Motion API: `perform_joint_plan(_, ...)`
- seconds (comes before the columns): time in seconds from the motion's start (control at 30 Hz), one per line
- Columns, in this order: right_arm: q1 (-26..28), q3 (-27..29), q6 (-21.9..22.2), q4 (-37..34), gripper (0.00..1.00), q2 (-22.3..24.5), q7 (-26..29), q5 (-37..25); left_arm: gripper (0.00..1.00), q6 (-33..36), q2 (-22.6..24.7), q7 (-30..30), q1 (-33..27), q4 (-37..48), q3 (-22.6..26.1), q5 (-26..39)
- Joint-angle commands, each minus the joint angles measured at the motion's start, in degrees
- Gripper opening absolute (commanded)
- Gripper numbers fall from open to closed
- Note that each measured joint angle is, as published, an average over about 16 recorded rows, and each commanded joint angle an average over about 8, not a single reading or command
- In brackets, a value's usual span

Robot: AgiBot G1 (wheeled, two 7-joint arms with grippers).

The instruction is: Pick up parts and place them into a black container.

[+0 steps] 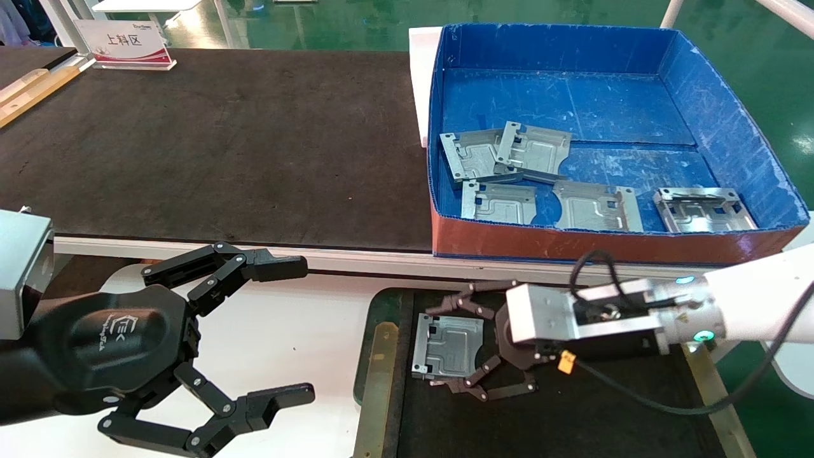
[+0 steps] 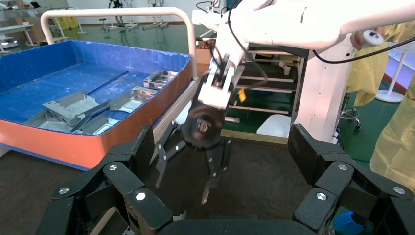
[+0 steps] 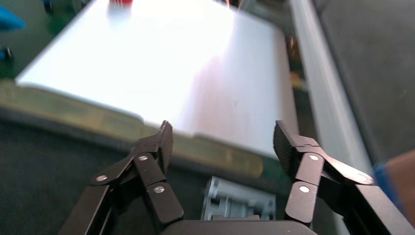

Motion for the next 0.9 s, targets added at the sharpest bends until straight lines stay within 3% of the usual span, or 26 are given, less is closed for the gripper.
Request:
perform_joint_plan(0.03, -0.5, -1.0, -0.3, 3.6, 1.0, 1.4, 1.8, 3.3, 1.0, 0.0, 0.0, 0.0, 0.0, 0.0, 0.0, 0.0)
perform_joint_plan(0.2, 0.1, -2.7, 0.4, 10.6, 1.0, 5.6, 6.0, 11.5, 1.0, 0.0, 0.0, 0.0, 0.0, 0.0, 0.0, 0.0)
perform_joint_plan(0.47, 0.6, -1.6, 1.1, 11.2, 1.0, 8.4, 10.1, 20.1, 1.0, 0.0, 0.0, 0.0, 0.0, 0.0, 0.0, 0.0)
perform_joint_plan(0.9, 0.4, -1.6, 1.2, 10.9, 1.0, 8.3, 10.1, 19.7, 1.0, 0.0, 0.0, 0.0, 0.0, 0.0, 0.0, 0.0)
